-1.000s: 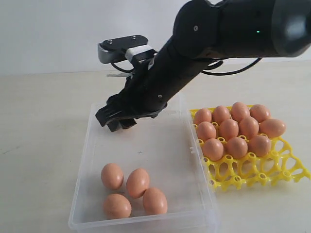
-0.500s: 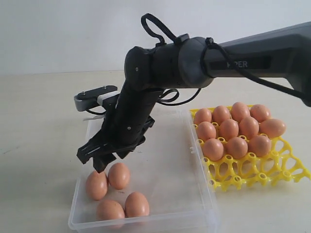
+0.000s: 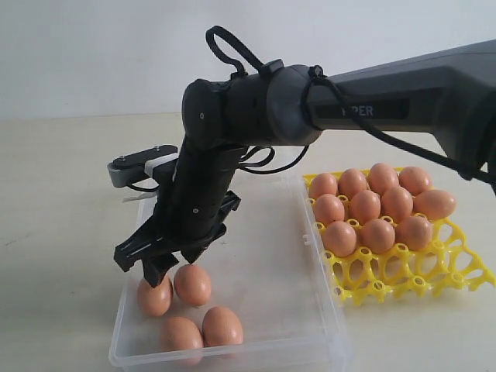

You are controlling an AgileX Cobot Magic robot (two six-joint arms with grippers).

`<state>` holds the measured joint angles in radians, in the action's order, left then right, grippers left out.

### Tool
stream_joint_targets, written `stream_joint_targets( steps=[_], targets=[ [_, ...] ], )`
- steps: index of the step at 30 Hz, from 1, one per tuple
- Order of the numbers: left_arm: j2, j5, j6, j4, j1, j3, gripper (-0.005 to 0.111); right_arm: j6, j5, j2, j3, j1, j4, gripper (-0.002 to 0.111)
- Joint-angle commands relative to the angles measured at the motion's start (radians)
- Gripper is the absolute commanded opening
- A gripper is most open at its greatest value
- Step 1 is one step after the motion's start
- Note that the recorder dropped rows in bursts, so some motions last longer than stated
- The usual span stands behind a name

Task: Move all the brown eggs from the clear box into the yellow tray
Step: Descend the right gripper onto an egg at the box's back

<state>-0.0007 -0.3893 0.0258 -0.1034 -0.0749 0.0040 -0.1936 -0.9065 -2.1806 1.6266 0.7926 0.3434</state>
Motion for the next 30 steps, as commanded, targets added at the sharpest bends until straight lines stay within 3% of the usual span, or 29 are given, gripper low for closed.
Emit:
stream_joint_targets(
  steps=[1,30],
  targets=[
    [0.001,0.009,-0.004,0.0,0.005,-0.004,0.0,0.013,-0.004,0.002,0.009,0.003,-0.026,0.058],
    [0.001,0.009,-0.004,0.0,0.005,-0.004,0.0,0.109,0.049,-0.049,0.006,-0.003,-0.086,0.056]
  ],
)
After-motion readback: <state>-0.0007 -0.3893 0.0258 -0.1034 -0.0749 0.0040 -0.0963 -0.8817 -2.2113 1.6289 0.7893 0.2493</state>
